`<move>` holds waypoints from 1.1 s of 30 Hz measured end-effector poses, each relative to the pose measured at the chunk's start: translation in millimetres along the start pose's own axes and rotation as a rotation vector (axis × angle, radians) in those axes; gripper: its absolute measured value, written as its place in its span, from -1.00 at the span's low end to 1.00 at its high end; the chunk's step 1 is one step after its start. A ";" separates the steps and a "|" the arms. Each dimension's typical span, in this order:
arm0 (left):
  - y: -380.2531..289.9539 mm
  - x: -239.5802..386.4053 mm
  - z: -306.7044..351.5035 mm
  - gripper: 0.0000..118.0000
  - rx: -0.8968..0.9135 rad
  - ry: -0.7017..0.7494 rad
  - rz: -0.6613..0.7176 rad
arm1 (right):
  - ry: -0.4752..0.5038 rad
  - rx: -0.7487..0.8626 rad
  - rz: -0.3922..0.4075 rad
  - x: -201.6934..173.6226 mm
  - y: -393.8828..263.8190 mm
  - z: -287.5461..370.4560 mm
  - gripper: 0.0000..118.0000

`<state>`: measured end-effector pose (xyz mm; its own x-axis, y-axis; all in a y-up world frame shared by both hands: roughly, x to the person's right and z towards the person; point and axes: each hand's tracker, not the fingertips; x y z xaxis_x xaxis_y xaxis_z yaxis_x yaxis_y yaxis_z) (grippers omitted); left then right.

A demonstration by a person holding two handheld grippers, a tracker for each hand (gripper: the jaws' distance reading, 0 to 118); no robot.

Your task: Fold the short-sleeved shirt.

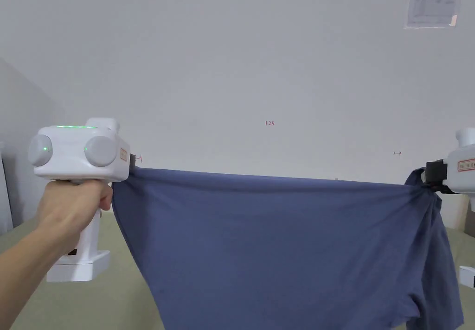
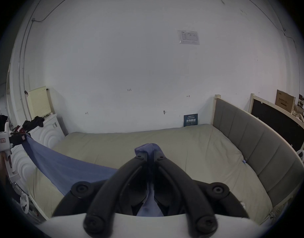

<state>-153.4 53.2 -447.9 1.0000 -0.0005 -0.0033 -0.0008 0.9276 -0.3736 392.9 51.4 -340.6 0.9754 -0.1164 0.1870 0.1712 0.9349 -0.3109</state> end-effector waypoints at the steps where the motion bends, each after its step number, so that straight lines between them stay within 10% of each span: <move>1: 4.7 2.5 -7.5 -0.93 0.006 -0.002 0.001 | -0.009 0.003 -0.007 -0.2 3.3 -9.9 -0.87; 17: 13.1 41.6 -165.6 -0.93 0.026 0.102 -0.057 | -0.070 0.005 0.032 -15.5 8.1 -189.9 -0.87; 33: -237.4 15.1 -167.1 -0.93 -0.337 0.015 -0.096 | -0.099 -0.299 0.047 23.7 -240.0 -179.0 -0.87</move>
<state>-138.7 -229.5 -514.2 0.9954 -0.0897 0.0346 0.0902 0.7478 -0.6578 399.8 -235.8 -428.3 0.9676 -0.0283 0.2509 0.1734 0.7967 -0.5790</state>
